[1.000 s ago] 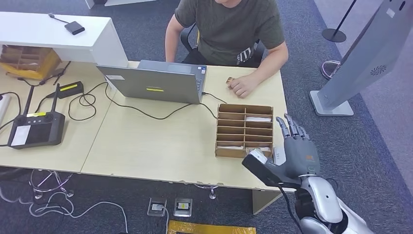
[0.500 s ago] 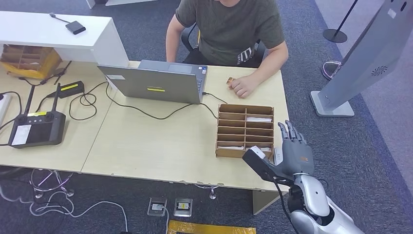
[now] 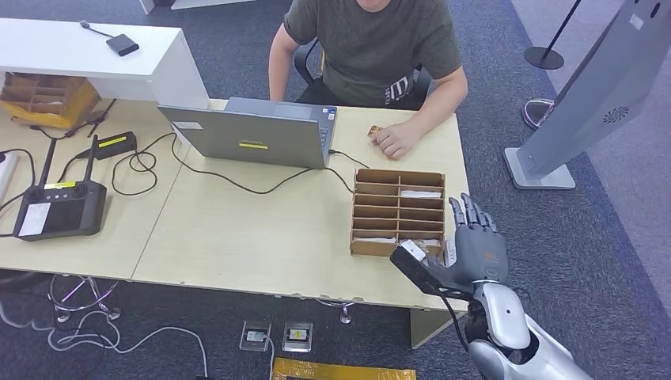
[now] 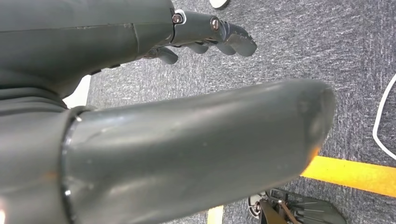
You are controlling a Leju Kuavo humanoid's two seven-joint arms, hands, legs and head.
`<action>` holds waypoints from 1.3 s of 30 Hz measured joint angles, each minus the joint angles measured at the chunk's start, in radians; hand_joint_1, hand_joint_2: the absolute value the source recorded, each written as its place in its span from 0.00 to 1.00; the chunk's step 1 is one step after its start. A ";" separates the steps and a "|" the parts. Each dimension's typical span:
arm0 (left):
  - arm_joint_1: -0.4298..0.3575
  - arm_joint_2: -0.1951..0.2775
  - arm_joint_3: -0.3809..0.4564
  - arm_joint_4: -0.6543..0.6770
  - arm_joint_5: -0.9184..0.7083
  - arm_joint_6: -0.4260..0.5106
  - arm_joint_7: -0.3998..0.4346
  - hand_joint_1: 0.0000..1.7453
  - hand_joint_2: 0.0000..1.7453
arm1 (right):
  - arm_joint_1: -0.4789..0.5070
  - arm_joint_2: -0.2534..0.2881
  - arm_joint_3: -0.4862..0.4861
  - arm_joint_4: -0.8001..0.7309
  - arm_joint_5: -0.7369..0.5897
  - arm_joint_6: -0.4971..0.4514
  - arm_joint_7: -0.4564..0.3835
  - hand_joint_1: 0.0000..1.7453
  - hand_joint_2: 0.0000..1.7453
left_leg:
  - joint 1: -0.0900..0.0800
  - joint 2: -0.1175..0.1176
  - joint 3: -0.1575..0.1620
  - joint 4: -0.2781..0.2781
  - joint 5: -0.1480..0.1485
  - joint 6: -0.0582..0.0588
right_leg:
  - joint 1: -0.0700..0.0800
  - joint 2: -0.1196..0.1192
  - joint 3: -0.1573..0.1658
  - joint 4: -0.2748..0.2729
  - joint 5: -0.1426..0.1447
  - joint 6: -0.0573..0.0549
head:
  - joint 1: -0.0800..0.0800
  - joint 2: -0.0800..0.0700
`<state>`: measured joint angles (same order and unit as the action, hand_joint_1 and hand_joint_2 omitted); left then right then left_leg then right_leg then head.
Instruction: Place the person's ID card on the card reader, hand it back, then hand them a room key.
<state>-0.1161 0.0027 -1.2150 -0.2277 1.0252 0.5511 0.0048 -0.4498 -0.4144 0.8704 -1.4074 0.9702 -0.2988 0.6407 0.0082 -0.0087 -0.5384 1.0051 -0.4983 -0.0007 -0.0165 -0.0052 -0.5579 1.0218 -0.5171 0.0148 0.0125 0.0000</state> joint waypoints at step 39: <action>-0.019 0.007 -0.021 -0.019 -0.015 0.006 0.031 0.00 0.00 | -0.060 0.072 0.126 0.196 0.201 -0.033 -0.032 0.00 1.00 | 0.000 0.000 0.000 0.000 0.000 0.000 | 0.000 0.000 0.000 0.000 0.000 0.000 | 0.000 0.000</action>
<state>-0.1348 0.0097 -1.2365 -0.2469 1.0101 0.5575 0.0360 -0.5099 -0.3424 0.9969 -1.2116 1.1707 -0.3315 0.6083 0.0082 -0.0087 -0.5383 1.0051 -0.4983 -0.0007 -0.0165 -0.0051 -0.5579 1.0218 -0.5171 0.0148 0.0126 0.0000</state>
